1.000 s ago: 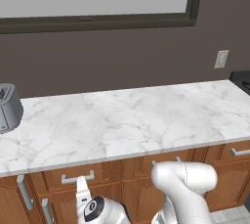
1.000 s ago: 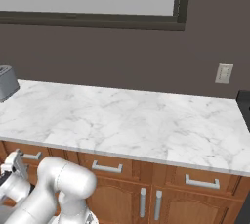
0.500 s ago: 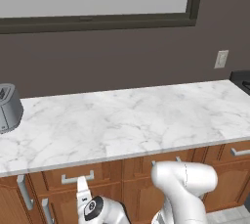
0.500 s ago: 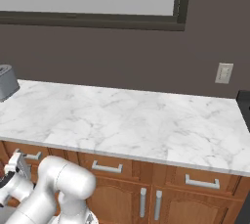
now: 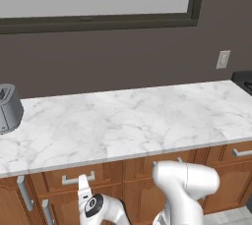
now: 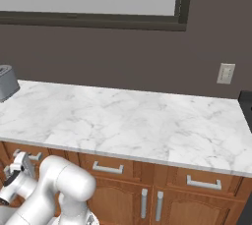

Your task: Take the pizza cutter from the drawer on the left and place it on the dining counter for cutting.

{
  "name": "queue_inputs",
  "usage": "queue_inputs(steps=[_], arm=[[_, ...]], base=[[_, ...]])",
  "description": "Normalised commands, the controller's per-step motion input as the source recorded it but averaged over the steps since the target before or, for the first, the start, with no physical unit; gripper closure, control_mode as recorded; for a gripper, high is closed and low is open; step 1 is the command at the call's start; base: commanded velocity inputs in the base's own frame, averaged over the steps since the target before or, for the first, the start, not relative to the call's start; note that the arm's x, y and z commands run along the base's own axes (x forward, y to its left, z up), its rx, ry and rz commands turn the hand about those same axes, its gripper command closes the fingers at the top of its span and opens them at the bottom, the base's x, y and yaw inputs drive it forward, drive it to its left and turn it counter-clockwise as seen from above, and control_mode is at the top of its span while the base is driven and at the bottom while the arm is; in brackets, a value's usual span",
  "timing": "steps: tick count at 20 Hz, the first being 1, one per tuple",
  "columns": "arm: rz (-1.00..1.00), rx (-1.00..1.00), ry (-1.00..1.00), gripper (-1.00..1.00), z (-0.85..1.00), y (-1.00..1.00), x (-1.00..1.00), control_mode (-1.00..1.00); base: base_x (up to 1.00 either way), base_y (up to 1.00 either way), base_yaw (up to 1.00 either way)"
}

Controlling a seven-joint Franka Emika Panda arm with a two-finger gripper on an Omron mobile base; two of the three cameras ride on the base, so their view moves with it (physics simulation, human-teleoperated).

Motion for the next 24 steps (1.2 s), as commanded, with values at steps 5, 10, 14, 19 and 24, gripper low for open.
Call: queue_inputs(steps=[5, 10, 14, 19, 24], arm=[[0.0, 0.0, -0.03, -1.0, -0.08, 0.0, 0.16, -1.0], [0.0, 0.0, -0.04, -1.0, -0.02, 0.0, 0.12, -1.0], [0.0, 0.0, 0.0, 1.0, -0.01, 0.0, 0.07, -1.0], [0.0, 0.0, -0.01, 1.0, 0.0, 0.0, 0.01, -1.0], [0.0, 0.0, 0.0, 1.0, 0.0, 0.0, 0.0, -1.0]], base=[[0.0, 0.0, 0.0], [0.0, 0.0, 0.0], [0.0, 0.0, 0.0], [0.0, 0.0, 0.0], [0.0, 0.0, 0.0]])
